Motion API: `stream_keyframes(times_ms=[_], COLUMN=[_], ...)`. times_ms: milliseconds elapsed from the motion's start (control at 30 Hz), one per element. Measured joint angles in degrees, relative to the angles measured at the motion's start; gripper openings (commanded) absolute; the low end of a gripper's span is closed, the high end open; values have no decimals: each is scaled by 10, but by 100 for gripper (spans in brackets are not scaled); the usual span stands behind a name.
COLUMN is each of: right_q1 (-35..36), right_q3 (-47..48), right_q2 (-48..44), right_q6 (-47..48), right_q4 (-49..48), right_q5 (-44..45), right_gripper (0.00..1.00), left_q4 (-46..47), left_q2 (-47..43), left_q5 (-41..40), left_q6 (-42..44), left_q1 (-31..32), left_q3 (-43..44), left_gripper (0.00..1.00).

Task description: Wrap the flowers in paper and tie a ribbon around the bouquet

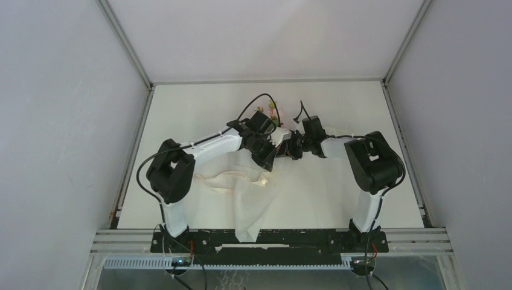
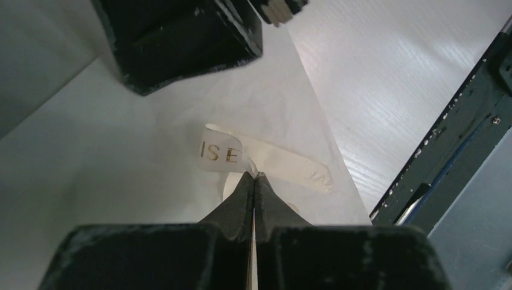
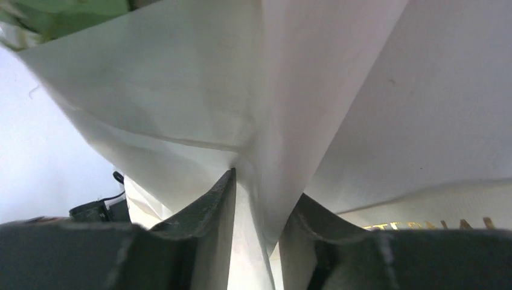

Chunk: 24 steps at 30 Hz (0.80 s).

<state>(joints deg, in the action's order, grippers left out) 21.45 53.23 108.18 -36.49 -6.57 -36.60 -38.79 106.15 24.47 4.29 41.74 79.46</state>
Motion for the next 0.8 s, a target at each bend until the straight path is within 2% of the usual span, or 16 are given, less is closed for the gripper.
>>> stream_keyframes(times_ms=[67,200,333,433,600,800], right_q1=[-2,-16,-35,-49,-78,-92], right_q3=[0,4,31,56,102,151], right_q2=[-17,-82,-156,-173,-118,-16], right_q6=[-2,0,8,17,32,45], right_q4=[10,74,171,230,294,309], right_q5=[16,90,241,343,410,399], right_gripper=[55,63,70,73,75,74], left_q4=[18,41,53,56,64,66], left_q2=[15,39,50,53,53,53], left_q5=[7,15,23,30,34,34], left_q6=[0,0,0,0,0,0], left_q1=[2,1,1,1,1,1], left_q3=[-3,-28,-54,-56,-56,-56], left_gripper=[0,0,0,0,0,0])
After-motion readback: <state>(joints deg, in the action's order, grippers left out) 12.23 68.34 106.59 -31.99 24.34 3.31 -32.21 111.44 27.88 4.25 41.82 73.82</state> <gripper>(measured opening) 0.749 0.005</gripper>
